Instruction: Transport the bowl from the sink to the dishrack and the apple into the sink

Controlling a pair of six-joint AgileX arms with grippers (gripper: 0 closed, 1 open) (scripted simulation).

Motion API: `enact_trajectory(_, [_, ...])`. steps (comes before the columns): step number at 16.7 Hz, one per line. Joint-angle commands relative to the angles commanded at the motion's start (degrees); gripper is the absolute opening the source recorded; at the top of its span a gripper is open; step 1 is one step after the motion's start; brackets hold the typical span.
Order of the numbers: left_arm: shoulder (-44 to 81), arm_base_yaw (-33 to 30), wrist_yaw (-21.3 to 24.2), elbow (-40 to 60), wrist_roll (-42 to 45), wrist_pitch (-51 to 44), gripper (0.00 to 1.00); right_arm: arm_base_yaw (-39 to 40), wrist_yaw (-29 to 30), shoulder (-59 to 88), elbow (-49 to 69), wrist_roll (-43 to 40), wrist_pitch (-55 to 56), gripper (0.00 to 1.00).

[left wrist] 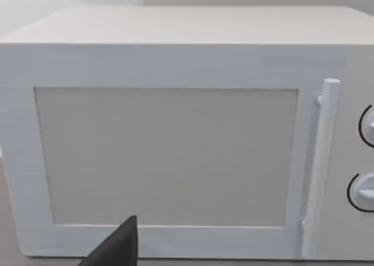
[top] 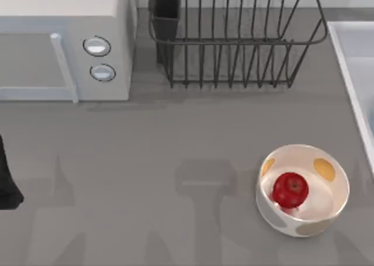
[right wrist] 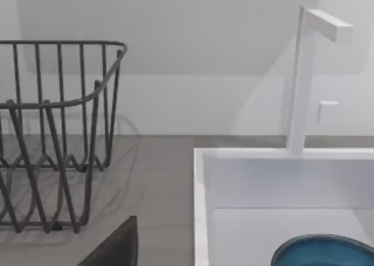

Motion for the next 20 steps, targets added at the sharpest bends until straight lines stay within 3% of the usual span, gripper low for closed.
enact_trajectory(5, [0.0,0.0,0.0,0.0,0.0,0.0,1.0,-0.57,0.2,3.12,3.12,-0.76,-1.34,1.0])
enact_trajectory(9, [0.0,0.0,0.0,0.0,0.0,0.0,1.0,-2.43,0.61,15.97,15.57,-3.47,-6.49,1.0])
enact_trajectory(20, [0.0,0.0,0.0,0.0,0.0,0.0,1.0,-10.84,0.78,84.71,72.21,-13.69,-33.95,1.0])
